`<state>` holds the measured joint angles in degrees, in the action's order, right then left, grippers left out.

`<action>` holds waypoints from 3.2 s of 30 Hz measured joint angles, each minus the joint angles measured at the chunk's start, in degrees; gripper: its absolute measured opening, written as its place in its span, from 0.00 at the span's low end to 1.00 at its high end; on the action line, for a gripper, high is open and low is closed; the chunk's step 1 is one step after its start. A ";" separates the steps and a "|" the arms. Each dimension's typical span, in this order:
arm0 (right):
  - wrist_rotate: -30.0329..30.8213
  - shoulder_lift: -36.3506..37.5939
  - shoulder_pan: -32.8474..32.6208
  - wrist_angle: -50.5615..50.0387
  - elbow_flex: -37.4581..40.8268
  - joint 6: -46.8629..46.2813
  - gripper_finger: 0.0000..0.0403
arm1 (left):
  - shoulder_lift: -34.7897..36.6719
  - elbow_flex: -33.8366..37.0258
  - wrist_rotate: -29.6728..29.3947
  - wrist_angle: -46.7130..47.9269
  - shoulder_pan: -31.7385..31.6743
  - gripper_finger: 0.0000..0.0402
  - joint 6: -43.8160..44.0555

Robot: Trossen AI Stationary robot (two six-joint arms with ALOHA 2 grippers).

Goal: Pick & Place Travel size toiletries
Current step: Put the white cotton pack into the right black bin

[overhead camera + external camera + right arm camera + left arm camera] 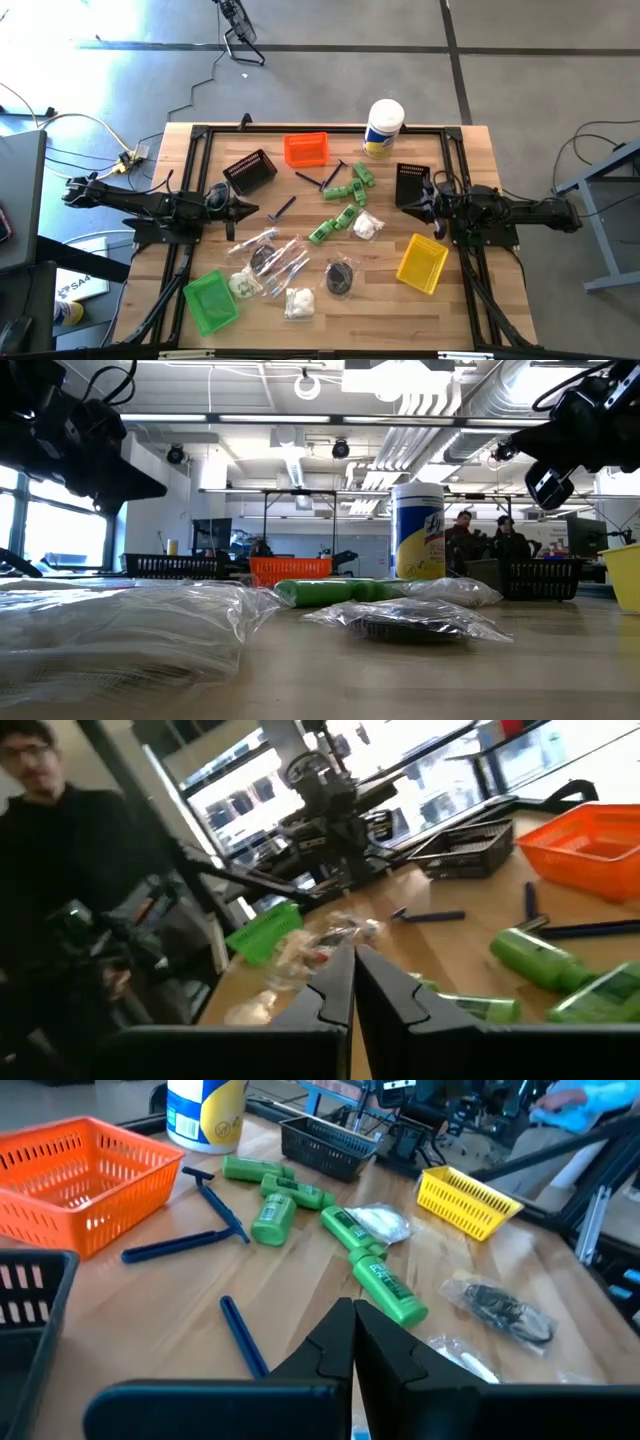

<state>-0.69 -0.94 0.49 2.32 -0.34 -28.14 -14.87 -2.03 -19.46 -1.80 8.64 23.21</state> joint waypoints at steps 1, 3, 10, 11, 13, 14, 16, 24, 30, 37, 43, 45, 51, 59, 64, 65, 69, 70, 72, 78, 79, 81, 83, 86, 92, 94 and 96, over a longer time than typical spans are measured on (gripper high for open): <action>1.13 -0.01 0.02 0.01 0.00 -0.08 0.01 | 0.01 0.01 0.00 -0.18 0.02 0.01 1.15; 3.15 0.01 0.00 0.01 0.01 -0.14 0.01 | 0.00 0.01 -0.02 -0.59 0.02 0.01 3.46; 3.30 -0.01 0.00 0.05 0.02 -0.16 0.01 | 0.00 0.01 -0.07 -1.03 0.02 0.01 4.75; 3.41 -0.01 0.00 0.05 0.01 -0.16 0.01 | 0.01 0.01 -0.07 -1.03 0.01 0.01 4.73; 3.43 0.01 0.00 0.06 0.01 -0.14 0.01 | 0.00 0.01 -0.08 -1.01 0.01 0.01 4.22; 3.43 0.01 0.00 0.07 0.00 -0.16 0.01 | 0.01 0.01 -0.09 -1.01 0.02 0.01 4.05; 3.43 0.01 0.00 0.07 0.00 -0.54 0.01 | 0.02 0.01 -0.09 -1.02 0.01 0.01 4.12; 3.50 0.00 0.00 0.07 0.00 -0.29 0.01 | 0.01 -0.02 -0.09 -1.05 0.02 0.01 4.12; 3.39 0.00 0.00 0.05 0.02 0.18 0.01 | 0.02 -0.06 -0.10 -0.92 0.01 0.01 3.76; 3.74 -0.01 0.00 0.09 0.00 2.92 0.01 | 0.00 -0.08 -0.11 -1.23 0.02 0.01 -1.50; 3.75 0.00 0.00 0.09 0.00 3.08 0.01 | 0.00 -0.10 -0.10 -1.58 0.02 0.01 -3.66; 3.75 0.00 0.00 0.09 0.00 3.76 0.01 | 0.00 -0.10 0.60 -1.58 0.02 0.01 -3.92; 5.99 -0.01 0.00 0.27 0.00 8.61 0.01 | 0.00 -0.10 3.18 -1.58 0.01 0.01 -8.08; 8.40 -0.03 0.02 0.82 -0.05 13.11 0.01 | 0.00 -0.10 3.48 -2.46 0.02 0.01 -11.05; 10.91 -2.07 -0.54 0.25 -0.92 15.06 0.01 | 0.01 -0.17 3.45 -5.06 0.02 0.01 -11.22; 11.25 -3.00 -0.72 0.06 -1.46 15.62 0.01 | 0.02 -0.19 3.45 -5.25 0.02 0.01 -11.38; 11.33 -7.49 -1.49 0.49 -4.58 16.72 0.01 | 0.02 -0.19 3.43 -5.29 0.02 0.01 -11.40; 11.35 -8.90 -1.71 0.39 -5.29 16.95 0.01 | 0.02 -0.19 3.42 -5.32 0.02 0.01 -11.40; 11.35 -12.00 -2.18 0.20 -7.06 17.79 0.01 | 0.00 -0.19 3.41 -5.29 0.02 0.01 -11.40; 11.31 -22.12 -3.37 0.25 -13.23 19.40 0.01 | 0.02 -0.19 3.26 -5.29 0.02 0.01 -11.39; 11.28 -23.71 -3.54 -0.02 -14.37 19.43 0.01 | 0.02 -0.19 3.26 -5.29 0.02 0.01 -11.40; 11.30 -26.83 -3.56 -1.44 -17.11 19.43 0.01 | 0.01 -0.19 3.26 -5.29 0.02 0.01 -11.38; 11.29 -30.23 -3.56 -3.48 -19.92 19.43 0.01 | 0.02 -0.19 3.26 -5.29 0.02 0.01 -11.40; 11.26 -34.54 -3.56 -7.26 -24.08 19.45 0.01 | 0.01 -0.19 3.27 -5.29 0.02 0.01 -11.38; 11.24 -42.13 -3.55 -10.14 -31.09 18.10 0.01 | 0.00 -0.19 3.28 -5.18 0.02 0.01 -11.38; 11.24 -44.56 -3.55 -10.37 -33.52 16.93 0.01 | 0.01 -0.19 3.28 -5.10 0.02 0.01 -11.38; 11.21 -46.99 -3.56 -12.50 -36.10 15.97 0.01 | 0.01 -0.19 3.28 -5.04 0.02 0.01 -11.35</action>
<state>10.52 -47.93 -3.07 -10.18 -36.43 -12.16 -14.87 -2.22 -16.19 -6.84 8.67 11.86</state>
